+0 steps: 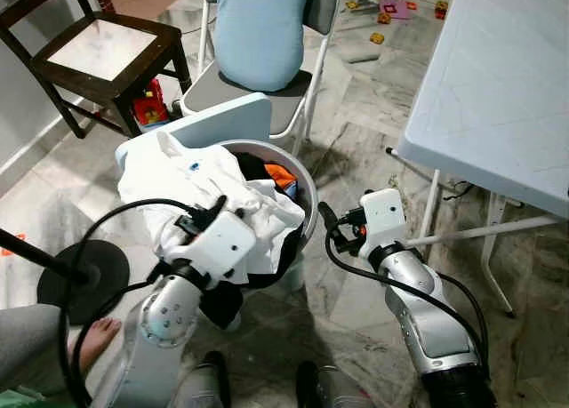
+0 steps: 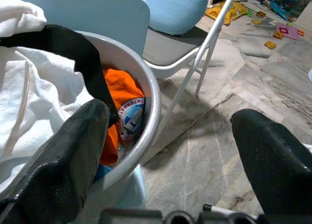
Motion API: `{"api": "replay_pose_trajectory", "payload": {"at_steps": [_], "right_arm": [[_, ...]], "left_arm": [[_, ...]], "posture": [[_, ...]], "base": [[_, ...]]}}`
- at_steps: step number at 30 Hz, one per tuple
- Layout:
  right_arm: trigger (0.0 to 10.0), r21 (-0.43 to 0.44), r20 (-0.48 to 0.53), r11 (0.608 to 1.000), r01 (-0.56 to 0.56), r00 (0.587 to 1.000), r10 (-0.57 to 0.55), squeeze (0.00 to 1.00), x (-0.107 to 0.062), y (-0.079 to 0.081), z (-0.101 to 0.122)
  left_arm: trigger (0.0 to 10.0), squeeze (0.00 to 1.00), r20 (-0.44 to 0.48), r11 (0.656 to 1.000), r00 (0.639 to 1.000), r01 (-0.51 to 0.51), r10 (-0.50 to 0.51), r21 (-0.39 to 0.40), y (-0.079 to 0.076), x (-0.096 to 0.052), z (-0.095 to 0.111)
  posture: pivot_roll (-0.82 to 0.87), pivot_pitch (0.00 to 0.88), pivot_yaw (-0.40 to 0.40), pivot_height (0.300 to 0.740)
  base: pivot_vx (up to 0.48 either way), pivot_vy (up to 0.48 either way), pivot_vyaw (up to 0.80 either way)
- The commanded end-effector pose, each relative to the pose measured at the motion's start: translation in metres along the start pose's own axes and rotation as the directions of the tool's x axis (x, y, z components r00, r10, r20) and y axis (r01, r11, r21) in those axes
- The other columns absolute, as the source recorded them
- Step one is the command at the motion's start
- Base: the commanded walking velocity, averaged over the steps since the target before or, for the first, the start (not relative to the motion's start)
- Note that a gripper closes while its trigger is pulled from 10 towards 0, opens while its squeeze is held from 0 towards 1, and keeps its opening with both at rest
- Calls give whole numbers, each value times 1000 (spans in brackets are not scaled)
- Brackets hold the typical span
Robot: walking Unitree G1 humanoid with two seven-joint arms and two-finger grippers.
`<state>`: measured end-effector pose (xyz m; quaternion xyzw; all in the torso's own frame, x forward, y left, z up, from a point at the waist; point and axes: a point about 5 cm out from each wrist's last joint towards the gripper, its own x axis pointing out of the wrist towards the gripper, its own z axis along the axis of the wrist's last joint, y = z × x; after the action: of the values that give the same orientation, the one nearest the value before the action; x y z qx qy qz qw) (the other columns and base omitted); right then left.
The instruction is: Hang hanger
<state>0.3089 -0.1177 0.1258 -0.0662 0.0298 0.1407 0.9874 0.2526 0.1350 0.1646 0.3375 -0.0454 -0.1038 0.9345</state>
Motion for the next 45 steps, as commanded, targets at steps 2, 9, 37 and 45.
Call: {"api": "replay_pose_trajectory", "payload": {"at_steps": [2,9,37,45], "right_arm": [[10000,0,-17,1000,-2,1000,2,0,-1,-1,-4],[10000,0,-20,1000,-3,1000,3,0,-2,-1,-6],[10000,4,-19,1000,-6,1000,6,0,-2,3,-6],[10000,2,-22,1000,1,1000,-1,0,-4,1,-7]], "left_arm": [[10000,1000,-18,999,999,-43,43,28,11,-3,-4],[10000,1000,-105,996,992,-64,69,56,30,-9,-22],[10000,0,-186,940,982,-80,18,-333,37,15,-41],[10000,0,-55,859,994,-112,97,-500,33,25,-4]], "posture": [[75,250,-91,740],[83,254,-90,740],[78,261,-88,740],[63,261,-85,740]], "base": [[0,0,0],[0,0,0],[0,0,0],[0,0,0]]}}
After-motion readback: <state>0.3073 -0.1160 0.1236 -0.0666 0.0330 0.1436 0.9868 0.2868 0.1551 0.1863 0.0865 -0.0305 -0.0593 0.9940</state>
